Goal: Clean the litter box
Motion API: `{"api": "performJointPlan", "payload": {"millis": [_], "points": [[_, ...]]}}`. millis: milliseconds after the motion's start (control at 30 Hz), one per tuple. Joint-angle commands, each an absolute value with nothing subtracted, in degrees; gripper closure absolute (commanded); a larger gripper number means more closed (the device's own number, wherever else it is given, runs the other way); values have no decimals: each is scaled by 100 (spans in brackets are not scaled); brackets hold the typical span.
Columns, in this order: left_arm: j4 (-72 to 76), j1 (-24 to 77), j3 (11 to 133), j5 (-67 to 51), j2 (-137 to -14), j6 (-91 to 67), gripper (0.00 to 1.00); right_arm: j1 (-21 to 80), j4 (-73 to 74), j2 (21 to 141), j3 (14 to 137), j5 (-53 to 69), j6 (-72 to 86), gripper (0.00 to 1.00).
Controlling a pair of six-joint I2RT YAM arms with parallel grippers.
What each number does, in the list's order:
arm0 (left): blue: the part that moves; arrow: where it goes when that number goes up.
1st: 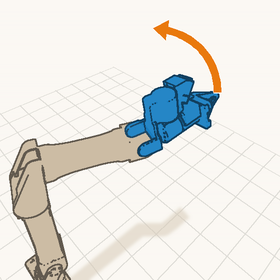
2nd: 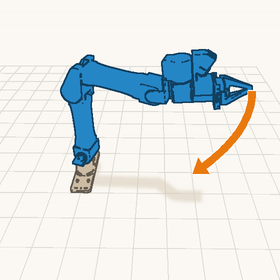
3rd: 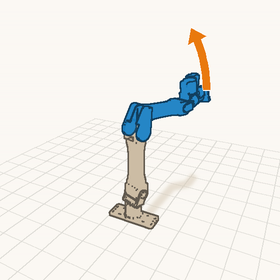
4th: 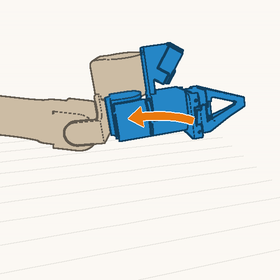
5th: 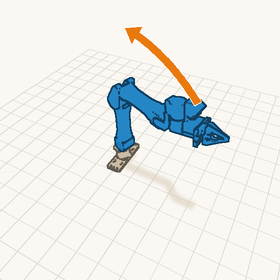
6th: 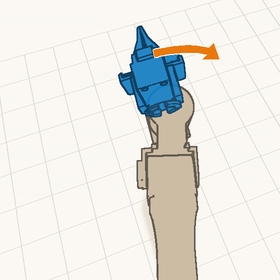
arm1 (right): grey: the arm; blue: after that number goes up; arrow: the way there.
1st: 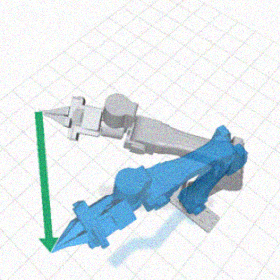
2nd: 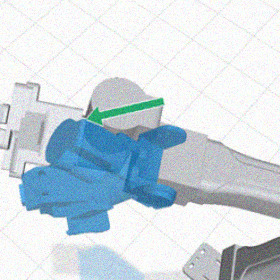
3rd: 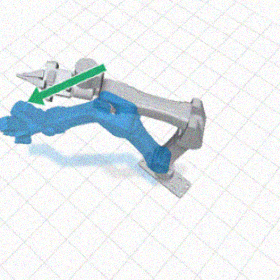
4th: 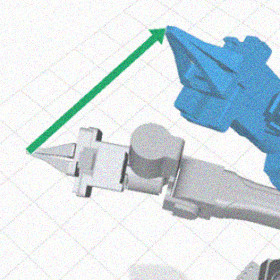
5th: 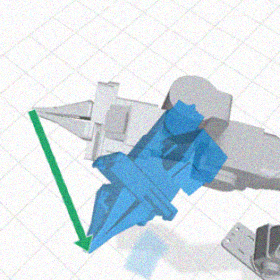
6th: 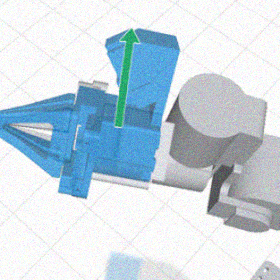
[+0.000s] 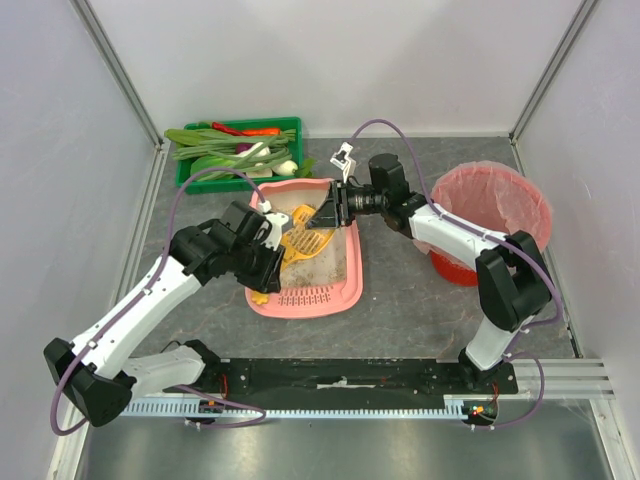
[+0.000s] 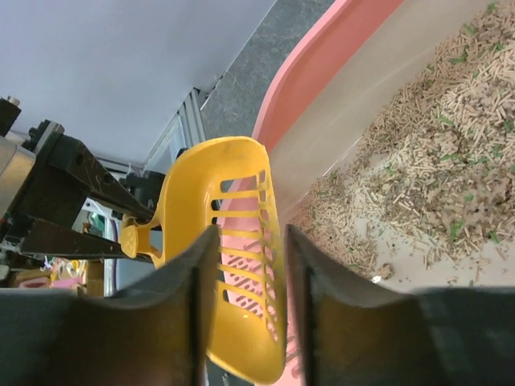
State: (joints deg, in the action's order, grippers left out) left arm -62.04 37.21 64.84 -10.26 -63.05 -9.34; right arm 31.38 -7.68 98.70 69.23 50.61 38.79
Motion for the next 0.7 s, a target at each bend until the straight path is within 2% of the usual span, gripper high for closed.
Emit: {"api": "performJointPlan", "payload": {"millis": [0, 33, 133, 400, 667], "points": [[-6414, 3735, 6679, -1116, -6319, -1169, 98, 3146, -730, 9572, 6917, 4826, 3700, 44], [-6529, 3735, 6767, -1099, -6319, -1195, 98, 3129, -712, 9467, 6908, 4773, 3639, 28], [-6950, 3735, 6951, -1081, -6319, -1344, 98, 2998, -650, 9212, 6873, 4544, 3560, 15], [-7831, 3735, 7119, -1265, -6328, -2362, 98, 2567, 165, 8061, 6732, 3456, 2559, 10], [-7849, 3727, 7171, -1836, -6819, -3322, 98, 1222, 492, 7067, 6697, 2498, 2242, 7]]}}
